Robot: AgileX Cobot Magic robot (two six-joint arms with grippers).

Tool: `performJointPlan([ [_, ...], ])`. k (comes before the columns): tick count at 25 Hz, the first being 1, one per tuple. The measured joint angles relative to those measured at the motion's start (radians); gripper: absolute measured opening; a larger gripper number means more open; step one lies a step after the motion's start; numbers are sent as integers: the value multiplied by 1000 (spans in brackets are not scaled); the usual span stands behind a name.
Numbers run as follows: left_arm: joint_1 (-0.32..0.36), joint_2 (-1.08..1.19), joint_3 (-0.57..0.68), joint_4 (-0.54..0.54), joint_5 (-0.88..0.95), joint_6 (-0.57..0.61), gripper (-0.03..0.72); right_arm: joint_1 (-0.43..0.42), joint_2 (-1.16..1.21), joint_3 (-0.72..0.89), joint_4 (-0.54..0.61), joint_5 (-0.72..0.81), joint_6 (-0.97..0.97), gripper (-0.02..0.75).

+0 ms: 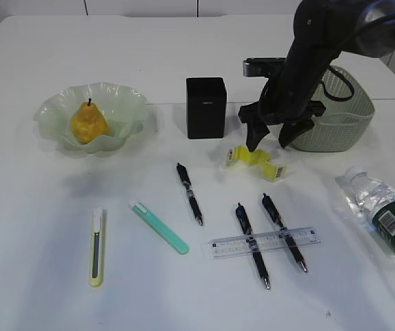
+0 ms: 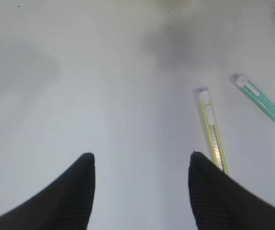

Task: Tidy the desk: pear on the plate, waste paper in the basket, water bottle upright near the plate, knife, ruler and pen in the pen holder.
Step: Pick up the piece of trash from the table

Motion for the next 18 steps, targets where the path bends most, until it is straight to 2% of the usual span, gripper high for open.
performJointPlan([
  [11,0,0,0,0,0,0,426,0,48,-2,2,-22,0,542],
  [15,0,0,0,0,0,0,424,0,48,-2,2,-30,0,505],
  [18,0,0,0,0,0,2,421,0,48,-2,2,-39,-2,449],
])
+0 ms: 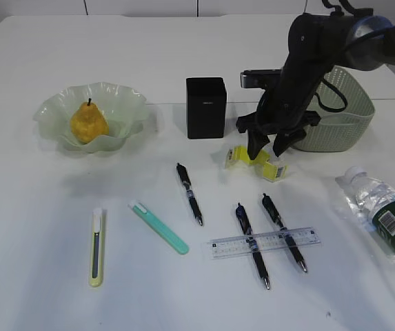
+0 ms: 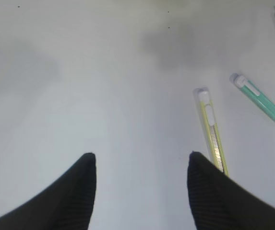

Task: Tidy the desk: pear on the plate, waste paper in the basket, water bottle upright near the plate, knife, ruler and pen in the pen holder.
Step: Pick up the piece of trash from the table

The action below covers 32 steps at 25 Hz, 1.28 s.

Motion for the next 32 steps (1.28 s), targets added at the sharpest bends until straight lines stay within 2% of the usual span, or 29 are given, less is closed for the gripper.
performJointPlan([
  [5,0,0,0,0,0,0,421,0,1,0,0,-4,0,399],
  [15,0,0,0,0,0,0,421,0,20,0,2,-6,-2,381],
  [32,0,0,0,0,0,0,420,0,36,0,16,-8,2,70],
])
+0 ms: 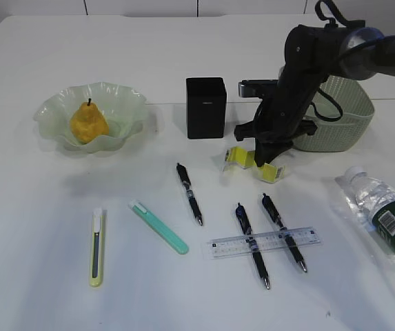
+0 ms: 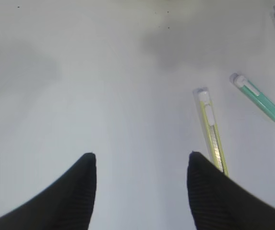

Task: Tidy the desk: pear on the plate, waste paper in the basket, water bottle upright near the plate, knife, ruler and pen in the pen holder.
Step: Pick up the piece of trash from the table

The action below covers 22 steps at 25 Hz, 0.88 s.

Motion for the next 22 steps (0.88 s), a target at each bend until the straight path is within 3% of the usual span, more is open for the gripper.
performJointPlan([
  [5,0,0,0,0,0,0,420,2,0,0,0,4,0,-6],
  [22,0,0,0,0,-17,0,419,-21,-157,-9,54,74,0,-13],
])
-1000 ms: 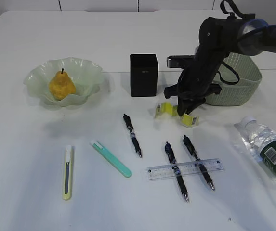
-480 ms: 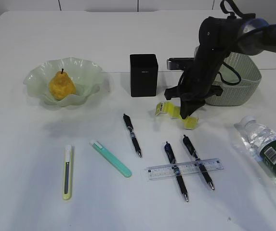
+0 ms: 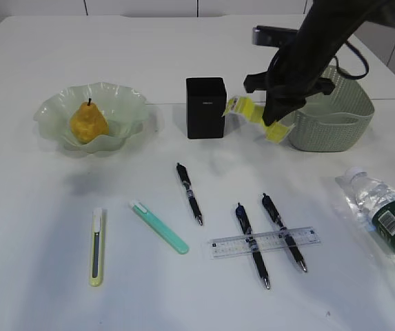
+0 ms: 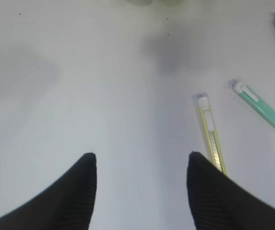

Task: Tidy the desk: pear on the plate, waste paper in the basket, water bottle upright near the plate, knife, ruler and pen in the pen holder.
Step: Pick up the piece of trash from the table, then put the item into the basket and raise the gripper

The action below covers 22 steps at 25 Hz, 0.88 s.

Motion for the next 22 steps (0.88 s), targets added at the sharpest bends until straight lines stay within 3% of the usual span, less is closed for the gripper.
performJointPlan([
  [12,0,0,0,0,-8,0,414,-256,-67,-11,14,-67,18,-13],
  [22,0,0,0,0,-8,0,412,-272,-67,-11,18,-285,45,-13],
])
